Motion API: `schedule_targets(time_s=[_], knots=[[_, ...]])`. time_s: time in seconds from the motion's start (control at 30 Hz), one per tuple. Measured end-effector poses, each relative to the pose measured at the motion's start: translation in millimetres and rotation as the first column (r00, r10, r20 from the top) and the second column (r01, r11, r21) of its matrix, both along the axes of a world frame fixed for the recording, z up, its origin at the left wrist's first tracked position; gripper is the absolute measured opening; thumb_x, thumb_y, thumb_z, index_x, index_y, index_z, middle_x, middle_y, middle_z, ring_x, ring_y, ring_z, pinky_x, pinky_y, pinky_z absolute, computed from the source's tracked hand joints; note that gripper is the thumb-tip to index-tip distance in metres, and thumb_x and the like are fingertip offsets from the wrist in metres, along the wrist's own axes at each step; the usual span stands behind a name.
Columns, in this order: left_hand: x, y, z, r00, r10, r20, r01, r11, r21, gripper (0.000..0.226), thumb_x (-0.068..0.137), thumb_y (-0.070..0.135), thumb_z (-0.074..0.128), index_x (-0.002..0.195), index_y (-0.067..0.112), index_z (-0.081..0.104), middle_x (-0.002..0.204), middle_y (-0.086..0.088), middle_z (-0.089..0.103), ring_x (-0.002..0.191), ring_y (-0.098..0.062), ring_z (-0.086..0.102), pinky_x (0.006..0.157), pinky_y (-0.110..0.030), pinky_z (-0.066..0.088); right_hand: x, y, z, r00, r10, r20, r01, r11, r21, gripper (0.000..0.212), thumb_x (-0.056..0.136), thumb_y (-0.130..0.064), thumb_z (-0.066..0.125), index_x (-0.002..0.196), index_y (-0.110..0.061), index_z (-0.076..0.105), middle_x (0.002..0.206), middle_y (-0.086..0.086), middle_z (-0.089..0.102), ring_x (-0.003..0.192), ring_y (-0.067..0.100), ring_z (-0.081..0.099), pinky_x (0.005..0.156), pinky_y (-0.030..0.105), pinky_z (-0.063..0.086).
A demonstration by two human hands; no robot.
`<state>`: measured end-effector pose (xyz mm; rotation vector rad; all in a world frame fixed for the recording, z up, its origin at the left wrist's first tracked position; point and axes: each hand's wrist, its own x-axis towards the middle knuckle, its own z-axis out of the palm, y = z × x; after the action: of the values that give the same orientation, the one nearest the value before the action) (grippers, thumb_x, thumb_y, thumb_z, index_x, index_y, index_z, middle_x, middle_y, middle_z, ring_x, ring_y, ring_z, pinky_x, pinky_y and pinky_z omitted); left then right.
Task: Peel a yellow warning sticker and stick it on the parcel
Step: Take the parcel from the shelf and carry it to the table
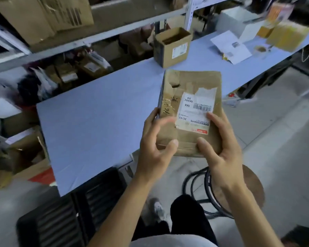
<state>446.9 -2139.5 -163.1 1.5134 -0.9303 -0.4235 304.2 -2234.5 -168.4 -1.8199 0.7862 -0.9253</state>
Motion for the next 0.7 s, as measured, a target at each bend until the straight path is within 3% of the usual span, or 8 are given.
schedule_targets(time_s=[0.1,0.27,0.43,0.57,0.7], knots=[[25.3,-41.1,1.1,0.997,0.077,-0.030,-0.077,0.997,-0.001,0.041,0.075,0.005,0.061,0.113,0.021,0.065,0.144,-0.001,0.046,0.138,-0.016,0.044,0.103,-0.038,0.051,33.2,-50.8,3.7,0.997,0.081,0.001,-0.081,0.997,-0.008,0.059,0.086,-0.036,0.063,0.142,-0.021,0.049,0.158,0.001,0.037,0.146,0.019,0.039,0.114,0.049,0.040],[64.0,-91.6,-1.3,0.964,0.253,-0.080,-0.254,0.967,0.003,0.036,0.074,0.002,0.059,0.105,0.018,0.066,0.144,0.001,0.047,0.133,-0.007,0.048,0.094,-0.018,0.052,99.5,-124.2,-6.8,0.976,0.219,-0.015,-0.219,0.976,-0.008,0.059,0.085,-0.035,0.064,0.141,-0.021,0.051,0.155,0.008,0.040,0.144,0.024,0.040,0.111,0.051,0.042],[103.7,-131.2,-14.0,0.887,0.458,-0.059,-0.456,0.889,0.039,0.036,0.074,0.004,0.058,0.106,0.018,0.065,0.143,-0.003,0.048,0.134,-0.016,0.049,0.100,-0.031,0.052,160.4,-182.0,-15.1,0.911,0.411,-0.027,-0.411,0.911,0.023,0.061,0.085,-0.025,0.068,0.142,-0.026,0.049,0.158,0.002,0.037,0.147,0.018,0.037,0.113,0.046,0.041],[122.5,-147.7,-17.9,0.809,0.580,-0.091,-0.580,0.814,0.032,0.037,0.073,0.004,0.058,0.106,0.019,0.066,0.145,-0.006,0.047,0.134,-0.015,0.049,0.100,-0.025,0.051,202.2,-208.5,-16.1,0.838,0.542,-0.062,-0.540,0.840,0.040,0.065,0.085,-0.026,0.068,0.146,-0.024,0.044,0.158,0.001,0.037,0.148,0.016,0.034,0.115,0.045,0.039],[140.8,-150.4,-28.1,0.713,0.691,-0.120,-0.689,0.722,0.058,0.038,0.073,0.007,0.058,0.106,0.024,0.065,0.144,-0.010,0.047,0.134,-0.021,0.050,0.101,-0.041,0.051,241.1,-218.6,-18.9,0.751,0.650,-0.115,-0.650,0.759,0.045,0.070,0.083,-0.035,0.064,0.148,-0.024,0.042,0.160,-0.001,0.036,0.150,0.013,0.029,0.118,0.041,0.035]])
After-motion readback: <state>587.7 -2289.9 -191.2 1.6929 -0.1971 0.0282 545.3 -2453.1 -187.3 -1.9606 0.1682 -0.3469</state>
